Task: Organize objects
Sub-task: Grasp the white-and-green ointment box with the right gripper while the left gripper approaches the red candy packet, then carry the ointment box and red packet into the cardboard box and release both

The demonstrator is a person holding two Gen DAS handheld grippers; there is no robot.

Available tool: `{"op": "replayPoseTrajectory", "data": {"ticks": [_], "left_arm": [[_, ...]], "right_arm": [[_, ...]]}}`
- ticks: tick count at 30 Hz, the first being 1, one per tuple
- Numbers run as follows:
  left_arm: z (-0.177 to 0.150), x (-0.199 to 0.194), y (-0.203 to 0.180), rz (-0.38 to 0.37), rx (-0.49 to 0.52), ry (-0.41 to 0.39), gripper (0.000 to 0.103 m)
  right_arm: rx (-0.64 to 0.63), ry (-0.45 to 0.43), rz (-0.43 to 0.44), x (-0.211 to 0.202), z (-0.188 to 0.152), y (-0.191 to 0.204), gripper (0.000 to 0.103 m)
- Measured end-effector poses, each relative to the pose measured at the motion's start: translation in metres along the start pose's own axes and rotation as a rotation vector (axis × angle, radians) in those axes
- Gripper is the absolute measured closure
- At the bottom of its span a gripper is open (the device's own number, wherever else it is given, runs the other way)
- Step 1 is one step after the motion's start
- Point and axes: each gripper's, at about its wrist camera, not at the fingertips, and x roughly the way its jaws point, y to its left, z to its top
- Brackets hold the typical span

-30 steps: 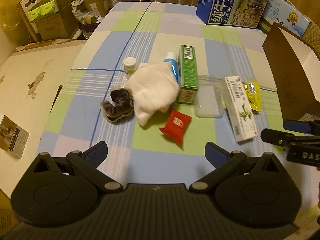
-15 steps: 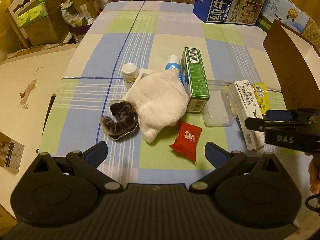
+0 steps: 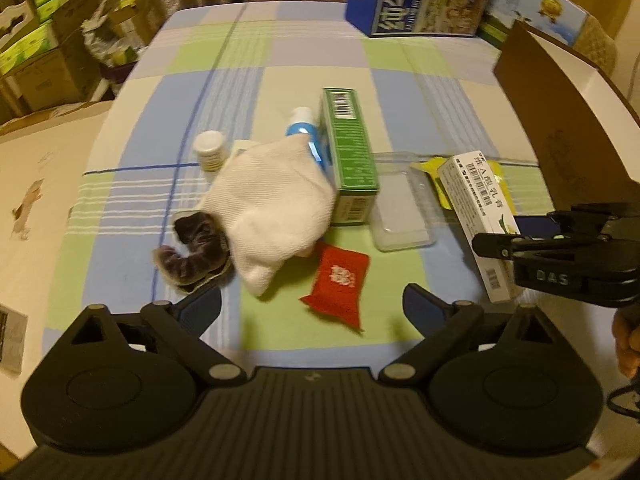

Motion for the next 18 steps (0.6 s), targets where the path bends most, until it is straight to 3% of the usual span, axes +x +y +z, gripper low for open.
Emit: {"op": "replayPoseTrajectory", "data": {"ticks": [5, 7, 12, 18], "left_arm": [[-0.002, 0.008, -0.010, -0.040, 0.073, -0.015, 0.022], [-0.003, 0.013, -0.014, -0.051, 0.101, -0.014, 0.034], [-0.003, 0.032, -0.018, -0.042, 0.136, 0.017, 0.050], [0.001, 0.046, -0.016, -0.037, 0.146, 0.034, 0.061]], "right_arm": [[0.084, -0.013, 0.001, -0.027, -0.017, -0.014, 0.068], [0.127, -0.010, -0.004, -0.038, -0.027, -0.022, 0.068], [0.214, -0.006, -0.040, -0.059, -0.050, -0.039, 0.068], [0.277, 0.000, -0.071, -0.076, -0.066, -0.053, 0.068]]}}
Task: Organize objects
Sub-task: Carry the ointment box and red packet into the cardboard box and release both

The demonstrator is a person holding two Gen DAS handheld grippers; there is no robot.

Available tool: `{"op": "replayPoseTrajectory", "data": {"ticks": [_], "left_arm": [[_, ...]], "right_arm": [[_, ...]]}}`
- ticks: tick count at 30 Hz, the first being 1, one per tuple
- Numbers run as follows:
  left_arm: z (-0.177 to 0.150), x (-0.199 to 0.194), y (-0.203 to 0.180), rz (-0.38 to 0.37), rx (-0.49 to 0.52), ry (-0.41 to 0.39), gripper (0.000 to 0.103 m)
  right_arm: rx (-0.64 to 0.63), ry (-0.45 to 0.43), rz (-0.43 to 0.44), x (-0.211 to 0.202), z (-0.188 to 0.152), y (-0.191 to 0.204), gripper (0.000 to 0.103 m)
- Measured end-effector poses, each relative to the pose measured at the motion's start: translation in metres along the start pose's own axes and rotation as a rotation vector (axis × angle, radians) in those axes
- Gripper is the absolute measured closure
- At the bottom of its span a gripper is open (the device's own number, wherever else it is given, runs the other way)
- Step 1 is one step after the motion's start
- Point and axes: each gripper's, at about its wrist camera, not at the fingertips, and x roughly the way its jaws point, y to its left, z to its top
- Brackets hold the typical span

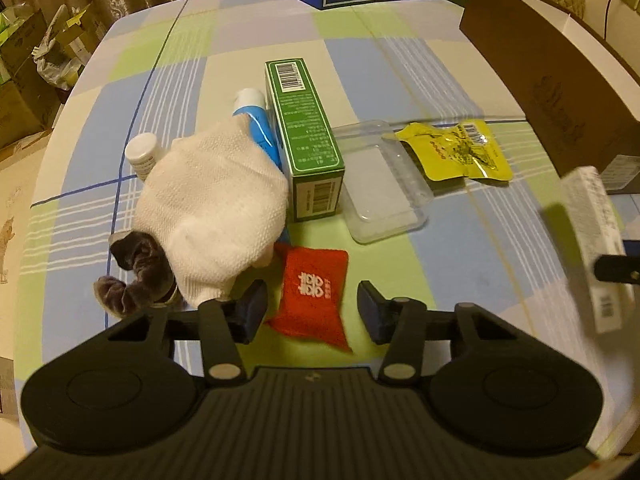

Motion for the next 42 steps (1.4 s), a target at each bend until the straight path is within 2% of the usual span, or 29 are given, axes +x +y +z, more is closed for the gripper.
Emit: {"op": "replayPoseTrajectory", "data": {"ticks": [1, 3, 6, 9, 14, 20, 25, 31, 42], "left_arm": [[0.002, 0.002, 0.000, 0.000, 0.002, 0.006, 0.065], [0.003, 0.006, 0.000, 0.001, 0.007, 0.016, 0.066], [0.001, 0.008, -0.001, -0.004, 0.000, 0.025, 0.075], [-0.001, 0.006, -0.002, -0.006, -0.014, 0.029, 0.078], [-0.005, -0.007, -0.005, -0.014, -0.054, 0.023, 0.079], [0.001, -0.045, -0.027, -0.053, -0.054, -0.042, 0.079], [0.020, -0.073, -0.059, -0.112, -0.039, -0.114, 0.079], [0.052, -0.089, -0.113, -0.168, 0.030, -0.185, 0.079], [0.123, -0.081, -0.220, -0.273, 0.117, -0.251, 0.079]], "right_arm": [[0.006, -0.001, -0.003, -0.002, -0.001, -0.001, 0.068], [0.012, -0.004, -0.007, -0.006, -0.002, -0.004, 0.068], [0.012, -0.009, -0.004, -0.011, -0.001, -0.004, 0.068], [0.009, -0.015, 0.006, -0.015, 0.000, -0.004, 0.068], [-0.016, -0.036, 0.041, -0.025, 0.007, -0.003, 0.068], [-0.037, -0.070, 0.082, -0.041, 0.015, -0.004, 0.068], [-0.045, -0.116, 0.102, -0.062, 0.024, -0.017, 0.068], [-0.010, -0.189, 0.100, -0.088, 0.038, -0.050, 0.068], [0.088, -0.313, 0.018, -0.120, 0.089, -0.139, 0.068]]}}
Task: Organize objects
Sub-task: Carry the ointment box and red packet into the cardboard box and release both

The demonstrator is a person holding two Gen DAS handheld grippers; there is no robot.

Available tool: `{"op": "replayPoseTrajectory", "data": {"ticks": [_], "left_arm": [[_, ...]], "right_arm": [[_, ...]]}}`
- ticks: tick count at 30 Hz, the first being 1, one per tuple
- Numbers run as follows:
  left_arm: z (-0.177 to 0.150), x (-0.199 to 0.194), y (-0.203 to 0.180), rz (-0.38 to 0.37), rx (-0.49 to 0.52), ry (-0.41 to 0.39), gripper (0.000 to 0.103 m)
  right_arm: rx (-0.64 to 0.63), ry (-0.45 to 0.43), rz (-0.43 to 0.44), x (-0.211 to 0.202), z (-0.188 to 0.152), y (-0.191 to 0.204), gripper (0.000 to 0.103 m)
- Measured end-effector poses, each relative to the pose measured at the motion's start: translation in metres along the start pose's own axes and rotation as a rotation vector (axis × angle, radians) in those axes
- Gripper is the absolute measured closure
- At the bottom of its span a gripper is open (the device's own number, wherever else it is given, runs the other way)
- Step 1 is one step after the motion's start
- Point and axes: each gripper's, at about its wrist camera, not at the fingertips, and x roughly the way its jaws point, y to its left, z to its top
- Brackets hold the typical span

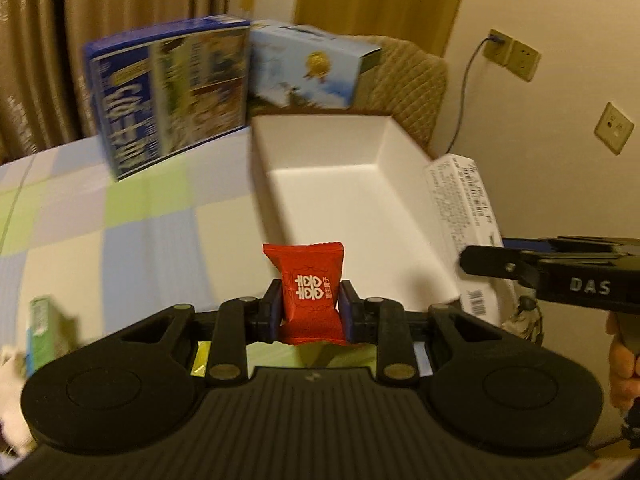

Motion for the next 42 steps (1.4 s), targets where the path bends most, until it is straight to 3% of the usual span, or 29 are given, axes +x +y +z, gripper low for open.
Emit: {"op": "replayPoseTrajectory", "data": {"ticks": [8, 17, 23, 31, 42], "left_arm": [[0.030, 0.054, -0.034, -0.008, -0.015, 0.041, 0.079], [0.032, 0.109, -0.034, 0.027, -0.044, 0.154, 0.079], [0.032, 0.121, -0.032, 0.040, -0.042, 0.182, 0.079], [0.033, 0.131, -0.033, 0.038, -0.035, 0.204, 0.079], [0.034, 0.135, -0.039, 0.039, -0.009, 0.209, 0.078]], "right_arm": [[0.006, 0.039, -0.043, 0.033, 0.019, -0.042, 0.068], [-0.051, 0.239, -0.119, 0.092, 0.014, -0.061, 0.067], [-0.092, 0.301, -0.132, 0.115, 0.009, -0.065, 0.067], [-0.141, 0.303, -0.114, 0.127, 0.009, -0.068, 0.067], [-0.136, 0.254, -0.075, 0.109, 0.015, -0.068, 0.065]]}}
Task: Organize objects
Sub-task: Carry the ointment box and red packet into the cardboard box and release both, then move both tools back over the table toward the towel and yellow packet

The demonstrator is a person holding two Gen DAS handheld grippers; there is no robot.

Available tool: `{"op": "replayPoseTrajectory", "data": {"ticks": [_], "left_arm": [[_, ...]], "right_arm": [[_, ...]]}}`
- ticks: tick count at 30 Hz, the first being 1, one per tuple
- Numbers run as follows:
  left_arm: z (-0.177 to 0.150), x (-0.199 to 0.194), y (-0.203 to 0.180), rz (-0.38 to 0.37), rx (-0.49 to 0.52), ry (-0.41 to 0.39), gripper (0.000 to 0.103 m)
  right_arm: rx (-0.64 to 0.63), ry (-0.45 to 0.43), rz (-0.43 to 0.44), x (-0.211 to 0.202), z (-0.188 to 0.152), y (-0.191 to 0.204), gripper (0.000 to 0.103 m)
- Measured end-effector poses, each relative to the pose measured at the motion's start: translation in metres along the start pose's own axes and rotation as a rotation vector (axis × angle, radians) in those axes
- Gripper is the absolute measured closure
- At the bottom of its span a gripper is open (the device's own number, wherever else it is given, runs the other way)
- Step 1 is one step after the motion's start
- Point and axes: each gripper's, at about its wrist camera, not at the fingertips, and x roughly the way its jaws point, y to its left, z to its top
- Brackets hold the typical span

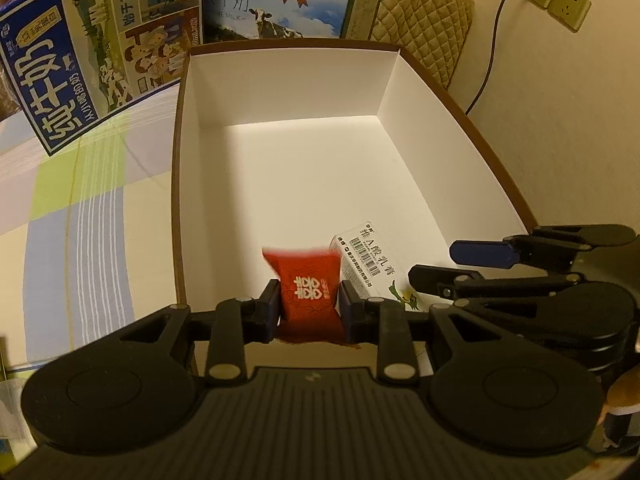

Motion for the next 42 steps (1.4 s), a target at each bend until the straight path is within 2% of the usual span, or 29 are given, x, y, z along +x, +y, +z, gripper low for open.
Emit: {"op": "replayPoseTrajectory", "data": {"ticks": [3, 4, 6, 8, 15, 24, 33, 42], "left_arm": [[0.001, -0.002, -0.004, -0.002, 0.022, -0.014, 0.070], [0.000, -0.003, -0.005, -0.001, 0.027, -0.018, 0.061], [0.000, -0.006, -0.005, 0.002, 0.035, -0.030, 0.051], [0.000, -0.010, -0.005, -0.001, 0.035, -0.037, 0.047], [-0.004, -0.027, 0.001, 0.010, 0.013, -0.050, 0.020], [-0.012, -0.059, 0.005, 0.021, -0.009, -0.083, 0.010], [-0.031, -0.089, 0.013, 0.031, -0.036, -0.103, 0.007], [-0.066, -0.121, 0.033, 0.041, -0.076, -0.116, 0.007]], "right_arm": [[0.004, -0.010, 0.003, -0.003, 0.001, 0.001, 0.065], [0.007, -0.012, 0.004, -0.005, 0.001, 0.000, 0.065], [0.011, -0.018, 0.007, -0.009, 0.000, 0.000, 0.064], [0.020, -0.024, 0.012, -0.014, -0.001, -0.001, 0.060], [0.077, -0.039, 0.062, -0.034, -0.006, -0.005, 0.050], [0.124, -0.073, 0.080, -0.064, -0.014, 0.001, 0.045], [0.143, -0.099, 0.079, -0.086, -0.025, 0.017, 0.044], [0.151, -0.106, 0.089, -0.101, -0.043, 0.043, 0.044]]}}
